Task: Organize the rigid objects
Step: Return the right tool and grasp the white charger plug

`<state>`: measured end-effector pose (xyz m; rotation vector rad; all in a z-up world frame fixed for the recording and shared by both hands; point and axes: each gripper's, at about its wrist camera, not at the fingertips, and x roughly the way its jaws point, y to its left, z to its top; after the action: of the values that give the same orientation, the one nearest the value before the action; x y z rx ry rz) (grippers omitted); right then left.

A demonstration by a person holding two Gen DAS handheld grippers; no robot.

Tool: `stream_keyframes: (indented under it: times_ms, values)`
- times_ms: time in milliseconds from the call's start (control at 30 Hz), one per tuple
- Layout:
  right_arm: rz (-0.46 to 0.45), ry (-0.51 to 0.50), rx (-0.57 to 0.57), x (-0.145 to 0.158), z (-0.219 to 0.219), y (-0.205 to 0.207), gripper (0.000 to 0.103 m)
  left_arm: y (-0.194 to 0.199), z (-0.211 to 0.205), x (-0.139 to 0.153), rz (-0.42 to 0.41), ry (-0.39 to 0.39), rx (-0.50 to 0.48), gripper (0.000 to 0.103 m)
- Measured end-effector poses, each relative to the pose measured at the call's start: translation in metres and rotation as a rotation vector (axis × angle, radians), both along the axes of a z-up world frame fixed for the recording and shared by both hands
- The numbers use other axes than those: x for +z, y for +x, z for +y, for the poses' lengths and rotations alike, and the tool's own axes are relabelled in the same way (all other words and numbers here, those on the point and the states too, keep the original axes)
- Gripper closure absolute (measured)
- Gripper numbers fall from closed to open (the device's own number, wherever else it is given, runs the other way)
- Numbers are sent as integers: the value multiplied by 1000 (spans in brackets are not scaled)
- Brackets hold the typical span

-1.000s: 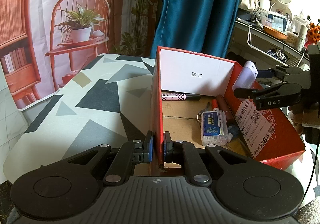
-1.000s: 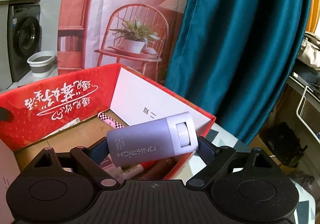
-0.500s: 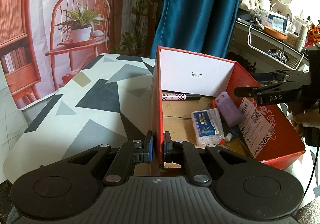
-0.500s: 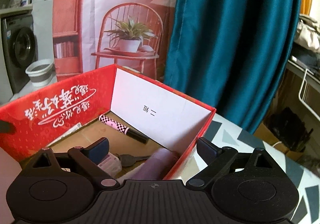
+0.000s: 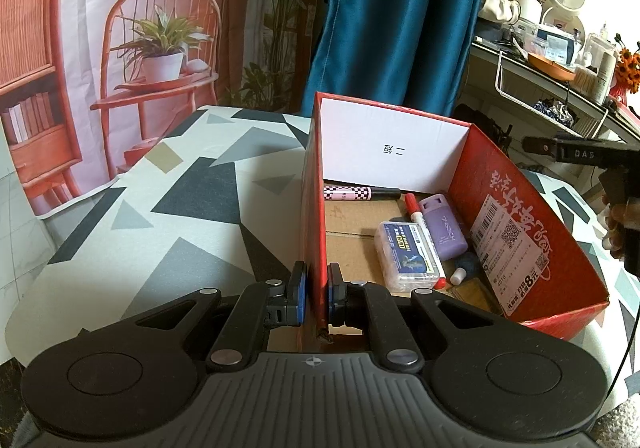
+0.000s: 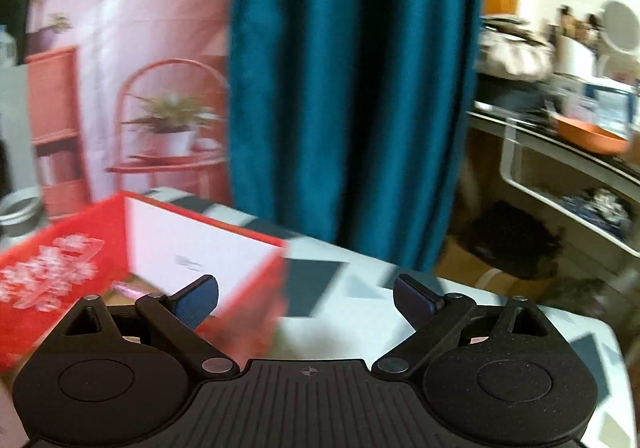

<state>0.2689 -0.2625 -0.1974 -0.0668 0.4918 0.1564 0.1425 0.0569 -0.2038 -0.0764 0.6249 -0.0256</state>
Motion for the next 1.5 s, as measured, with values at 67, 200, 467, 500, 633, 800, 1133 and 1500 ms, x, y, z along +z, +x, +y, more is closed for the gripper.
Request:
stream_keyframes:
  times_ms: [67,200,467,500,633,800,1133,1500]
  values:
    - [16,11,-63,-11,-17,4,10,0,0,0,0,0,0,92]
    - [71,9,-142,-42,-41,16,4,0,1,0,0,3,-2,92]
    - [203,-66,-97,-93,-50,33,12,-1,-1,1,0,16,0,92]
    - [215,-64,-99,-97,-49,36,17,-1,-1,1,0,19,0,92]
    - [215,-53,-116,-106,-41,45,19,-1,-3,1,2,31,1,92]
    - [264,-23,-125,-118,-34,60,35,-1,-2,2,5,33,1,92]
    - [289,33,-154,-130,-28,67,47,-1,-3,1,4,41,-3,92]
    - [240,47,-155,-131,-25,46,70,-1,-4,1,3,46,1,92]
